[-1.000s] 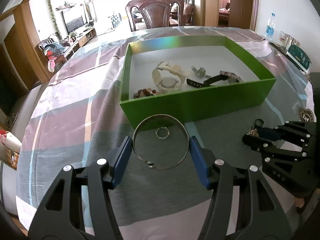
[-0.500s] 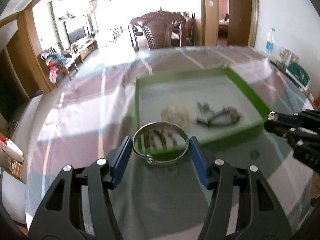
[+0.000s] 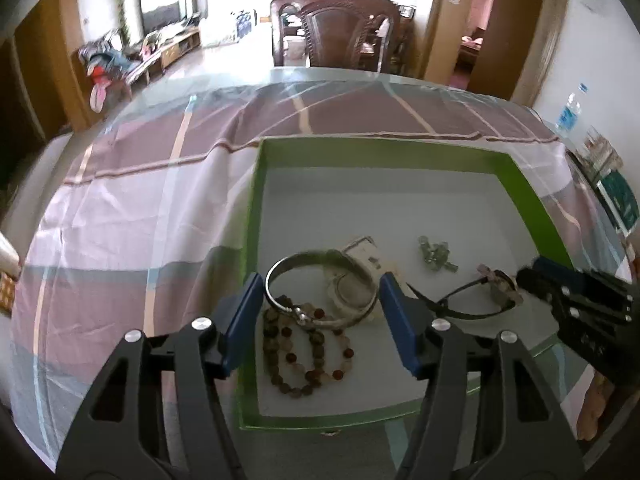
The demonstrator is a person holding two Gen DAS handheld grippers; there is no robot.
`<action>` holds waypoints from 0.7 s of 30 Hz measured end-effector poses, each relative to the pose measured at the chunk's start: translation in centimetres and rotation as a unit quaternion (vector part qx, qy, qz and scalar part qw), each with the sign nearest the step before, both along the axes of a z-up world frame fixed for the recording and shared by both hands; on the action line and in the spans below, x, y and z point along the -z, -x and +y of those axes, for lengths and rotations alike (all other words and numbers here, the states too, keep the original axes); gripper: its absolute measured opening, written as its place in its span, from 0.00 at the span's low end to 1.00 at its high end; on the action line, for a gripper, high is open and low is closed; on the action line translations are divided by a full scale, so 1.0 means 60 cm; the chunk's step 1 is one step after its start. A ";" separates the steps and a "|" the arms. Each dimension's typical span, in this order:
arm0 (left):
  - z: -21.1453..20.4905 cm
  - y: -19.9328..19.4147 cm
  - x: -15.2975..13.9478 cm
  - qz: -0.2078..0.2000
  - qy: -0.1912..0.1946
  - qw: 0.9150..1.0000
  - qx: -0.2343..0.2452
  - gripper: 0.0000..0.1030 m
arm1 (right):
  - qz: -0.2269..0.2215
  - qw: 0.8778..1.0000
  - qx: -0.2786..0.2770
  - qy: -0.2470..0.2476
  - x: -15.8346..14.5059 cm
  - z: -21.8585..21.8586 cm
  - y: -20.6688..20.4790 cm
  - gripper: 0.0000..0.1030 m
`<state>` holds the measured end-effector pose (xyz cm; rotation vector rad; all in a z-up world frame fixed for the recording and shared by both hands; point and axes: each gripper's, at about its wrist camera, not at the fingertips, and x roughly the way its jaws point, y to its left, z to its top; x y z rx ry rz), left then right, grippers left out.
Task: Organize jewelry
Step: 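Drop the bangle into the green box with the left tool while the right tool drops the charm, then move the left tool to the rhinestone ring while the right tool grasps the black ring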
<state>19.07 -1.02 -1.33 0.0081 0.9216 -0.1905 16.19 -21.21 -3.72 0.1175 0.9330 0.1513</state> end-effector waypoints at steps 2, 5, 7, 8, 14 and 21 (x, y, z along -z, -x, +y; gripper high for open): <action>0.009 0.008 -0.006 0.002 0.017 1.000 0.004 0.64 | -0.012 1.000 -0.001 -0.005 -0.017 -0.005 0.019 0.48; 0.012 0.038 -0.022 -0.008 0.016 1.000 0.008 0.70 | -0.025 1.000 -0.007 -0.001 -0.041 -0.011 0.053 0.57; 0.007 0.068 -0.028 -0.021 -0.006 1.000 0.018 0.71 | -0.019 1.000 -0.014 -0.001 -0.044 -0.015 0.078 0.58; 0.001 0.088 -0.027 -0.026 -0.029 0.999 0.027 0.71 | -0.013 1.000 -0.018 0.003 -0.041 -0.016 0.088 0.58; -0.042 0.160 0.019 -0.017 -0.096 0.992 0.078 0.71 | 0.001 0.996 -0.046 0.081 0.001 0.011 0.149 0.58; -0.043 0.142 0.081 0.024 -0.093 0.993 0.075 0.71 | 0.045 0.992 -0.062 0.098 0.071 0.027 0.146 0.57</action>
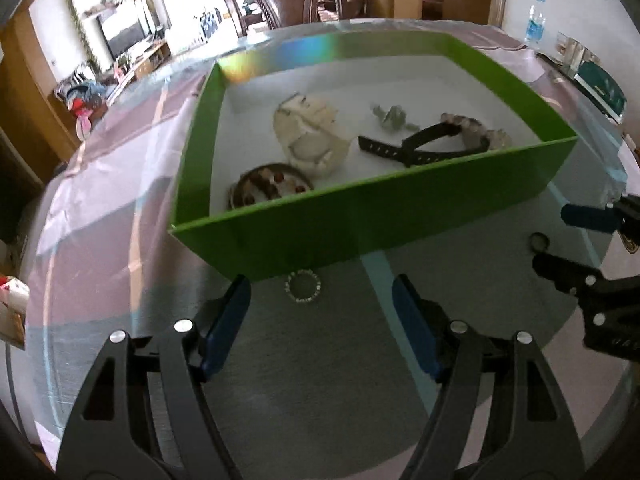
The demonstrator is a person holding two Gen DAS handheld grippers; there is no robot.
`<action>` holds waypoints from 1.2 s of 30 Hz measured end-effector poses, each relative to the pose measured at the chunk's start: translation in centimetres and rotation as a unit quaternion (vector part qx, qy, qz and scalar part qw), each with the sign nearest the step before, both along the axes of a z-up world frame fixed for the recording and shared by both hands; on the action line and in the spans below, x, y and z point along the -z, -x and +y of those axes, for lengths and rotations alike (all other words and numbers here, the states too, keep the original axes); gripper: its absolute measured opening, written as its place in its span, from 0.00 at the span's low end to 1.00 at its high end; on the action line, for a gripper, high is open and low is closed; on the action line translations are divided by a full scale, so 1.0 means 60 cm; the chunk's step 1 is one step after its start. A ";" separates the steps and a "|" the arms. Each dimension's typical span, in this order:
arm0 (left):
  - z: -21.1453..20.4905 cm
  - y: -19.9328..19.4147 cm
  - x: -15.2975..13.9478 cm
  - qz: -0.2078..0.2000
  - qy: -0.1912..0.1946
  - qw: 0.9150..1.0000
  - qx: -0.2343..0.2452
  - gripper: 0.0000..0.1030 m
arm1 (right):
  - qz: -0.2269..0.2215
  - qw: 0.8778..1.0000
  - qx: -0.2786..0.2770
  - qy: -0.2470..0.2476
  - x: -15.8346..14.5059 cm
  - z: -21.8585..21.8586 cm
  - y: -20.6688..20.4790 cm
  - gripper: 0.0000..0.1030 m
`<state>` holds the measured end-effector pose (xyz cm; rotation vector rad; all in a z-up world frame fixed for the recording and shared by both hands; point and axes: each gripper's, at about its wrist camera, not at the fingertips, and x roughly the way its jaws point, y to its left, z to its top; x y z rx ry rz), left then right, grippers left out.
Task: Organize jewelry
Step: 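Move the left tool to the rhinestone ring while the right tool grasps the black ring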
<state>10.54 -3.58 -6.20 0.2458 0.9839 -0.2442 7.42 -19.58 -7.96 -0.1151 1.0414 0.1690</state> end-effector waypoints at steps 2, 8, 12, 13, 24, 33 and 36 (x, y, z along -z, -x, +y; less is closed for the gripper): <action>0.008 -0.005 0.007 0.004 0.012 1.000 -0.004 0.71 | 0.002 1.000 0.007 0.006 0.008 -0.002 -0.004 0.52; 0.025 -0.018 0.027 0.016 0.038 0.999 -0.012 0.51 | -0.005 1.000 -0.002 -0.009 0.018 0.003 0.003 0.27; 0.022 -0.018 0.034 0.016 0.039 0.999 -0.008 0.43 | -0.013 1.000 -0.017 -0.017 0.017 0.019 0.007 0.23; 0.022 -0.016 0.035 0.013 0.040 0.999 -0.005 0.40 | -0.014 1.000 -0.020 -0.020 0.015 0.020 0.007 0.23; -0.008 0.033 0.029 0.012 0.029 0.998 0.055 0.40 | -0.011 0.997 -0.063 -0.044 0.012 0.041 0.026 0.40; -0.007 0.023 0.032 0.002 0.031 0.999 0.034 0.43 | -0.020 0.998 -0.053 -0.014 0.015 0.049 0.036 0.32; -0.003 0.018 0.032 0.004 0.041 0.999 0.031 0.42 | -0.021 0.998 -0.055 -0.018 0.013 0.047 0.037 0.22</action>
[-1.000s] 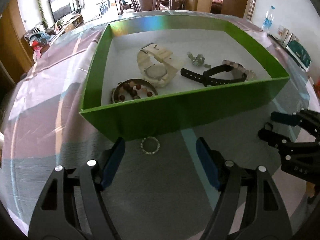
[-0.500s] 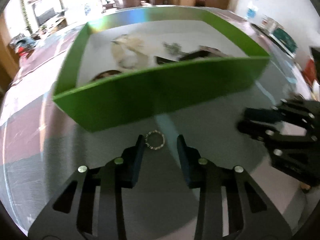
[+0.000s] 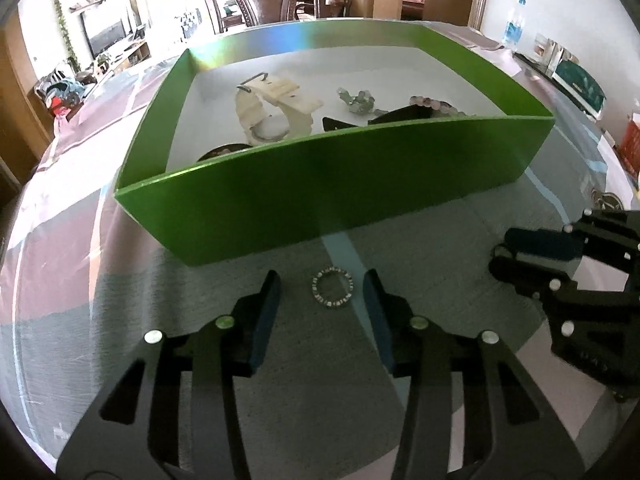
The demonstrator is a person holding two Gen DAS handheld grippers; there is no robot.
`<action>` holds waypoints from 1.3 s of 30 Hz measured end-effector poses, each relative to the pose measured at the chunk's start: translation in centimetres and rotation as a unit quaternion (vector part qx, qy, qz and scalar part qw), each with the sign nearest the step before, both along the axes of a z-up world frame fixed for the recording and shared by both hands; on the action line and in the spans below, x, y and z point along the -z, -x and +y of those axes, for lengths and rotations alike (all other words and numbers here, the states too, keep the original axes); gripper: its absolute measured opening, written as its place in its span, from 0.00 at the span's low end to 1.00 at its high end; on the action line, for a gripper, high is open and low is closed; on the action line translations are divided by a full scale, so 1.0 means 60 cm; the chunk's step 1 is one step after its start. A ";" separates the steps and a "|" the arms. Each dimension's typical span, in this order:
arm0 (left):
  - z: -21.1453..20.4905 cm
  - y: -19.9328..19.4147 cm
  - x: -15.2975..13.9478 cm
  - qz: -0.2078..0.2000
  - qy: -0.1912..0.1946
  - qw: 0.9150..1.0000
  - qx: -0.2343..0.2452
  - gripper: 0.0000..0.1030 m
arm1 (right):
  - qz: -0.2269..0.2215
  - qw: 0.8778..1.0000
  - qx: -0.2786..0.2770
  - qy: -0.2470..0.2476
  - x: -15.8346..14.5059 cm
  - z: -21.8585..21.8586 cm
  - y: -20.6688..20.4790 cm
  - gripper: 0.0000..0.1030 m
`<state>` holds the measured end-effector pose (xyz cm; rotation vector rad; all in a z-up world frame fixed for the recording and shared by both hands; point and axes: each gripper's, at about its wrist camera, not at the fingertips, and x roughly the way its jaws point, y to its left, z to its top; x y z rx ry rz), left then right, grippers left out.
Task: Organize jewelry
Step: 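Move the left tool to the rhinestone ring while the right tool grasps the black ring, then grasp the rhinestone ring with the left tool while the right tool lifts the black ring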
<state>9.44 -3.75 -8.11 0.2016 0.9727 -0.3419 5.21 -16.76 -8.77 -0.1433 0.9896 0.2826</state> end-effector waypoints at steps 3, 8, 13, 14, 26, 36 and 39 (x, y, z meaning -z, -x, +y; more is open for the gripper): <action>-0.001 -0.002 0.000 -0.003 0.000 1.000 -0.005 0.37 | -0.001 1.000 0.000 -0.004 0.001 -0.004 0.001 0.21; 0.000 0.001 0.000 -0.010 0.000 1.000 -0.015 0.32 | -0.003 1.000 0.009 -0.014 0.001 -0.010 -0.003 0.21; -0.003 0.009 -0.001 -0.022 -0.008 0.999 -0.026 0.31 | -0.004 1.000 0.018 -0.021 0.001 -0.014 -0.002 0.21; -0.002 0.010 -0.001 -0.023 -0.008 0.999 -0.026 0.31 | -0.003 1.000 0.017 -0.022 0.000 -0.014 -0.002 0.23; 0.002 0.009 -0.001 -0.018 0.000 0.999 -0.033 0.40 | 0.007 1.000 -0.020 -0.013 -0.004 -0.007 0.009 0.40; 0.009 0.006 0.000 -0.021 0.000 0.999 -0.039 0.40 | 0.002 1.000 -0.013 -0.006 -0.001 -0.018 0.012 0.10; 0.011 0.006 0.000 -0.020 0.001 0.999 -0.041 0.40 | 0.002 1.000 0.001 -0.018 0.001 -0.024 0.006 0.07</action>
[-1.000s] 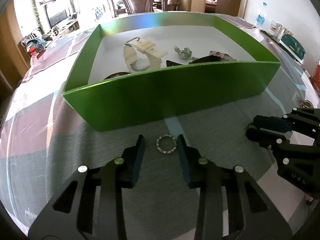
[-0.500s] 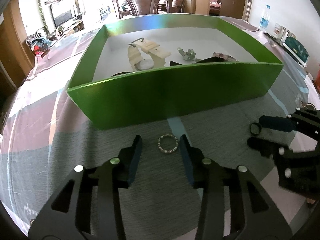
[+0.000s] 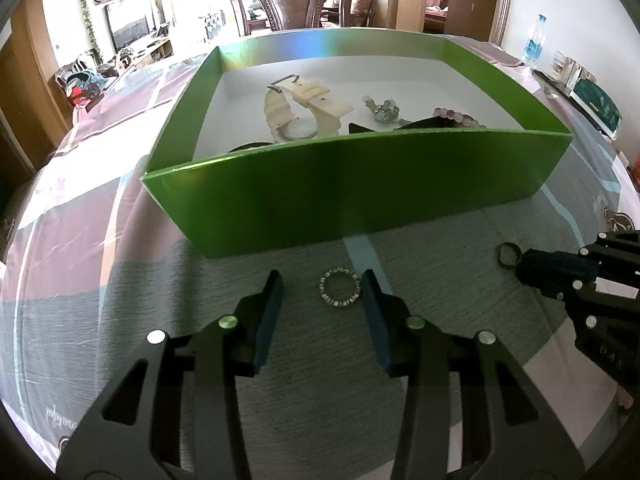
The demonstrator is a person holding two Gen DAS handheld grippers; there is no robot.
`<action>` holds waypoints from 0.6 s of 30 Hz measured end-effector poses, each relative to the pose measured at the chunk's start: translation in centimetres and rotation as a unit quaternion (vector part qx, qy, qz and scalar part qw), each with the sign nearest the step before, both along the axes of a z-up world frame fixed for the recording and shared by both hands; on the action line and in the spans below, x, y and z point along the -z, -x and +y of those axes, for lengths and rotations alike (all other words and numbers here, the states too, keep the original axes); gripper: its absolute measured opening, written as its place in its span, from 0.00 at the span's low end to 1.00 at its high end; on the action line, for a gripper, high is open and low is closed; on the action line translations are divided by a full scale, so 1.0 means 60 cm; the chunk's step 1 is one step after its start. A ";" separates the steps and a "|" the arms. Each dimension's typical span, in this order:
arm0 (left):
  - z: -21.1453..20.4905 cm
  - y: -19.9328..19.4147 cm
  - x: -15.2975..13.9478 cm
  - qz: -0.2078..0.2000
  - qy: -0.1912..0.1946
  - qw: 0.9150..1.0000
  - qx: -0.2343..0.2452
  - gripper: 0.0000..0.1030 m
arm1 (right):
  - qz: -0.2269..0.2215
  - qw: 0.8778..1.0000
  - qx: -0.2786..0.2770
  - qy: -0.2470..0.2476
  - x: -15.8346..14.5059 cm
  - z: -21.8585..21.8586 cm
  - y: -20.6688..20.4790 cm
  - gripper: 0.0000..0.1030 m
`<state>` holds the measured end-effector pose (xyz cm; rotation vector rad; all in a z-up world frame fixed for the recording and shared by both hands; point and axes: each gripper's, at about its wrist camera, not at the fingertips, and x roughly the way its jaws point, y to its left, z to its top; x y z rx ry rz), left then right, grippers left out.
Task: Organize jewelry
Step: 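Grasp the rhinestone ring with the left tool while the right tool lifts the black ring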
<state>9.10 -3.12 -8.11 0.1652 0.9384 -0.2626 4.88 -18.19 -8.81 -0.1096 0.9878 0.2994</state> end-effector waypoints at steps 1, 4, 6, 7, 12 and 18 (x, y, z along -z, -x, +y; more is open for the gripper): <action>0.001 0.000 0.000 0.000 0.001 1.000 -0.001 0.40 | 0.000 1.000 0.004 -0.003 0.000 -0.002 -0.002 0.07; 0.003 -0.002 0.000 0.001 0.002 1.000 -0.003 0.40 | 0.001 1.000 0.017 -0.013 -0.002 -0.009 -0.007 0.07; 0.003 -0.002 0.000 0.001 0.002 1.000 -0.003 0.40 | 0.001 1.000 0.018 -0.014 -0.004 -0.009 -0.008 0.08; 0.003 -0.002 0.000 0.000 0.001 1.000 -0.003 0.40 | 0.000 1.000 0.018 -0.013 -0.005 -0.007 -0.010 0.09; 0.004 -0.003 -0.001 -0.001 0.001 1.000 -0.002 0.42 | -0.003 0.999 0.018 -0.028 -0.004 0.000 -0.015 0.36; 0.001 -0.004 0.000 -0.002 -0.002 1.000 -0.004 0.45 | -0.033 0.998 0.053 0.000 0.001 0.013 -0.021 0.38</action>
